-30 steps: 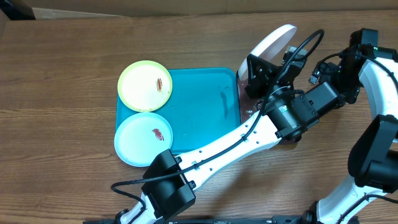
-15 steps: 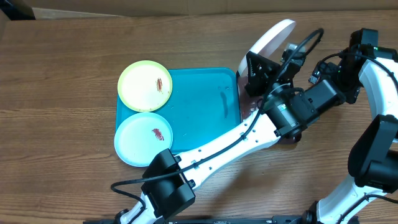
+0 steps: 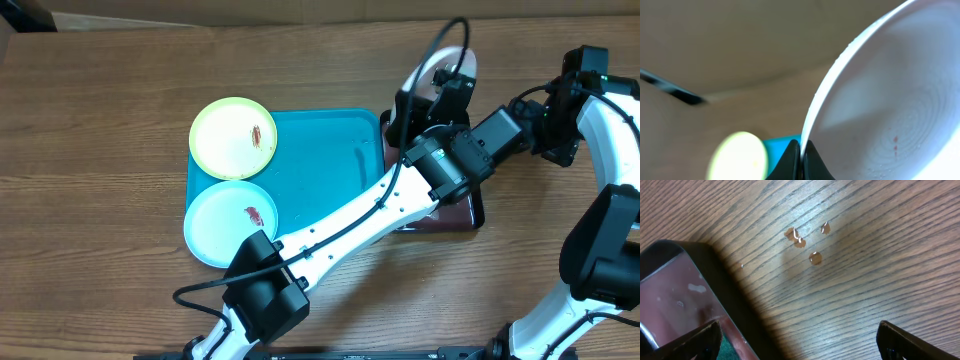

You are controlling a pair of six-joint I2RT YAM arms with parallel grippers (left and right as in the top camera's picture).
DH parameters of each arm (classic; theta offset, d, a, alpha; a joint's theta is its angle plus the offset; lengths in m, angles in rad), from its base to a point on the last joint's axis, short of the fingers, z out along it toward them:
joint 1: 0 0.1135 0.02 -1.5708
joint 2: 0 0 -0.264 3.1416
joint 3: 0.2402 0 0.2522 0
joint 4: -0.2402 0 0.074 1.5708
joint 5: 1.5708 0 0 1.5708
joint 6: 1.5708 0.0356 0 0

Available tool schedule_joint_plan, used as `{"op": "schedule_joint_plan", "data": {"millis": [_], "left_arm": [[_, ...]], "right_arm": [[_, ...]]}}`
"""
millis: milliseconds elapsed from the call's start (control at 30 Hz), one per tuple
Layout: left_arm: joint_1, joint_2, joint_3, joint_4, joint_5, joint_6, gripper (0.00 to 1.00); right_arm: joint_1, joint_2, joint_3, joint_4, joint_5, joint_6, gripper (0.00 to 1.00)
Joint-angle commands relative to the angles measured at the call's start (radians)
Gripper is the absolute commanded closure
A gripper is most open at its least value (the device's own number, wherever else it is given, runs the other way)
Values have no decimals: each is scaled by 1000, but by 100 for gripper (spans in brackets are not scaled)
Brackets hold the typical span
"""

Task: Clean dirty plates on tray and stack at the side
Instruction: 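Carry the white plate with the left gripper to the table's left side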

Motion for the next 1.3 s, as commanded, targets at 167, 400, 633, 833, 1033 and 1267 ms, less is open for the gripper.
{"op": "schedule_joint_plan", "data": {"millis": [167,400,633,833,1033,1267], "left_arm": [[232,2,23,-109,812,-168,96],[686,2,23,-234,1642,95,96],[1116,2,23,-372,1728,142,96],[1432,2,23,-413,1508,109,96],[1603,2,-4,-399,1155,5,96],[1638,2,-129,-309,1101,-3,96]], "right_arm": [[2,-8,15,6,3,1,0],[2,-8,15,6,3,1,0],[2,-8,15,6,3,1,0],[2,-8,15,6,3,1,0],[2,-8,15,6,3,1,0],[2,-8,15,6,3,0,0]]}}
